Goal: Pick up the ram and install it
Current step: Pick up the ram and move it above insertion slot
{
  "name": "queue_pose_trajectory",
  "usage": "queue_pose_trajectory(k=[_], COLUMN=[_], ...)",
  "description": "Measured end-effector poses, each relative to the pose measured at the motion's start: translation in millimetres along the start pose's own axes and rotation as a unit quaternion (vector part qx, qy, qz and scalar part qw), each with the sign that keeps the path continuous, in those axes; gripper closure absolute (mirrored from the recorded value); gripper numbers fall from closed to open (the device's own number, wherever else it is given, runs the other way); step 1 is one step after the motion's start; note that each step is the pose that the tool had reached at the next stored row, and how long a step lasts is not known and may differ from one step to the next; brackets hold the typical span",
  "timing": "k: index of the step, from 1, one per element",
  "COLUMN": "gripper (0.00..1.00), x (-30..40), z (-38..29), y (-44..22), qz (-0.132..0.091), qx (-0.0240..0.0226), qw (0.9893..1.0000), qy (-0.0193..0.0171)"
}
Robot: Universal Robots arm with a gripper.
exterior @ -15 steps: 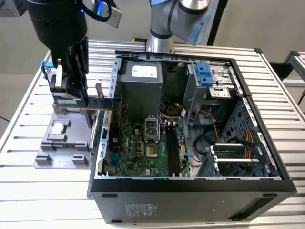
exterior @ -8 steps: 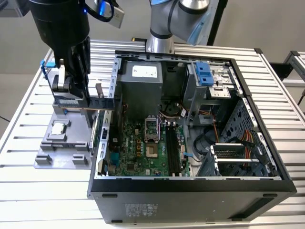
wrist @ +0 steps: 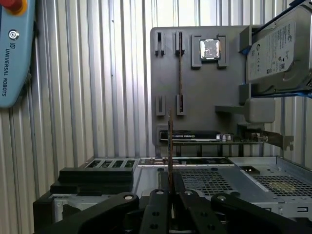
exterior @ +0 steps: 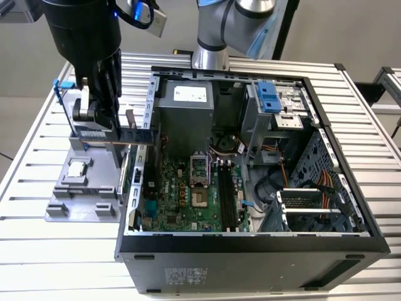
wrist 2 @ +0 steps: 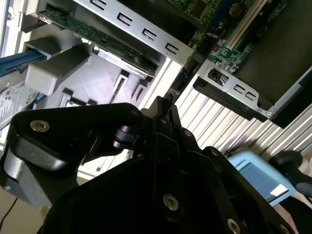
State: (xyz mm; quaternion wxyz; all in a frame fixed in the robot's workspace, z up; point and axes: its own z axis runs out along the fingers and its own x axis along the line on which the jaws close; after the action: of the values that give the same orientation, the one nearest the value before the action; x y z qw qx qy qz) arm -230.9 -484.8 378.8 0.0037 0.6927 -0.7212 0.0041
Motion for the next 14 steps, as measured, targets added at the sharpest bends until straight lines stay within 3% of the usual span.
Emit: queue_pose_trajectory(k=[14], gripper=[1.0], x=[-0.3], z=[0.0], y=[-7.5], qz=[0.0], qx=[0.0], qw=[1.0], qy=[0.0])
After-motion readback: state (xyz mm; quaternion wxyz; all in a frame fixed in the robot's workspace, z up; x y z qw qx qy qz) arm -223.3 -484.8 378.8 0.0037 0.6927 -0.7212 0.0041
